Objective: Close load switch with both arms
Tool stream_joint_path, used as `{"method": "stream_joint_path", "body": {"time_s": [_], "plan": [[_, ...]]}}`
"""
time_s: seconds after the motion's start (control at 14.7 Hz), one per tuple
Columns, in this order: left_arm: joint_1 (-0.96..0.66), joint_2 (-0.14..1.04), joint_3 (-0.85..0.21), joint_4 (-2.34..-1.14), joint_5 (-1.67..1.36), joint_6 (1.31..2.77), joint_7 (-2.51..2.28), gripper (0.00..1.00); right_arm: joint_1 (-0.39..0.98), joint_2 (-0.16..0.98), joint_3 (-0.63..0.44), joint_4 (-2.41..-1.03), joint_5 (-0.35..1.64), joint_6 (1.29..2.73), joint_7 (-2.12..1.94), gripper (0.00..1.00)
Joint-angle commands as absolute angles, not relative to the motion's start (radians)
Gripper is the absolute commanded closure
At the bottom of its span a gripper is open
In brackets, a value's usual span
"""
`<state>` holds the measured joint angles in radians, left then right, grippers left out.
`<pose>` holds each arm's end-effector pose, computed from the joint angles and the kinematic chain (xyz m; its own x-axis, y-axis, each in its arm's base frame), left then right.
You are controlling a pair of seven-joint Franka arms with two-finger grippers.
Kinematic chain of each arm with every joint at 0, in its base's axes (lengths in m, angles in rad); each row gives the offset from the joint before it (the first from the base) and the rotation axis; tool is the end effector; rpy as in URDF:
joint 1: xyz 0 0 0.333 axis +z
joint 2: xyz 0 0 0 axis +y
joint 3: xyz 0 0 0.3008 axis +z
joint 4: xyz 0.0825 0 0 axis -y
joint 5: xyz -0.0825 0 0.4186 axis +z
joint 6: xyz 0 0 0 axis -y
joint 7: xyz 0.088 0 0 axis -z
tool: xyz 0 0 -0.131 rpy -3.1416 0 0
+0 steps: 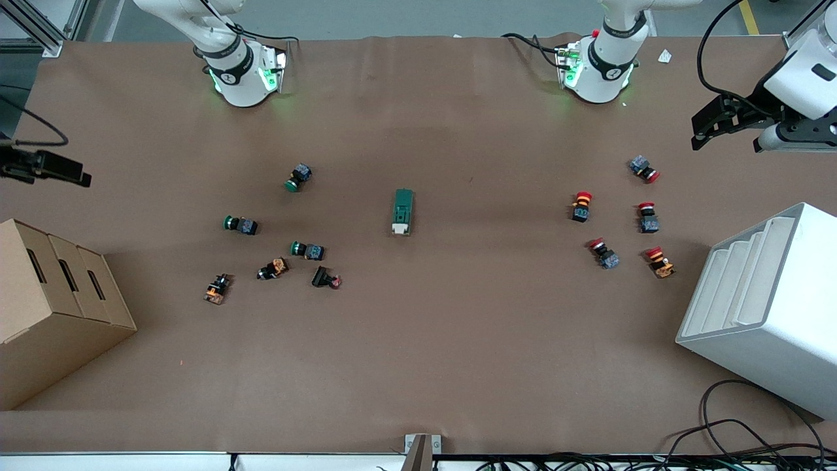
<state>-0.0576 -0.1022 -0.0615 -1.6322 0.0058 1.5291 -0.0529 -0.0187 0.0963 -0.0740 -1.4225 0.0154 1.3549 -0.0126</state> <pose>0.5502 -0.0666 0.6090 0.9978 -0.0656 -0.0005 -0.0656 -0.9978 -0.0121 0.5880 -0.0504 0.5852 0.9837 -0.0763 -0.1628 -0.0790 -0.9968 -0.0103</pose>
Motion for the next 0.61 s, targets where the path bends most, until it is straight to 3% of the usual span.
{"method": "stream_joint_path", "body": {"time_s": [0.0,0.54], "plan": [[-0.055,-0.101,-0.058,-1.621,-0.003,1.522,-0.035,0.0,-0.032,-0.026,-0.057,-1.566,0.015,1.377,-0.012,0.0],[-0.051,-0.101,-0.058,-1.605,-0.008,1.522,-0.035,0.0,-0.026,-0.115,-0.055,-1.586,0.015,1.385,-0.014,0.0]]}}
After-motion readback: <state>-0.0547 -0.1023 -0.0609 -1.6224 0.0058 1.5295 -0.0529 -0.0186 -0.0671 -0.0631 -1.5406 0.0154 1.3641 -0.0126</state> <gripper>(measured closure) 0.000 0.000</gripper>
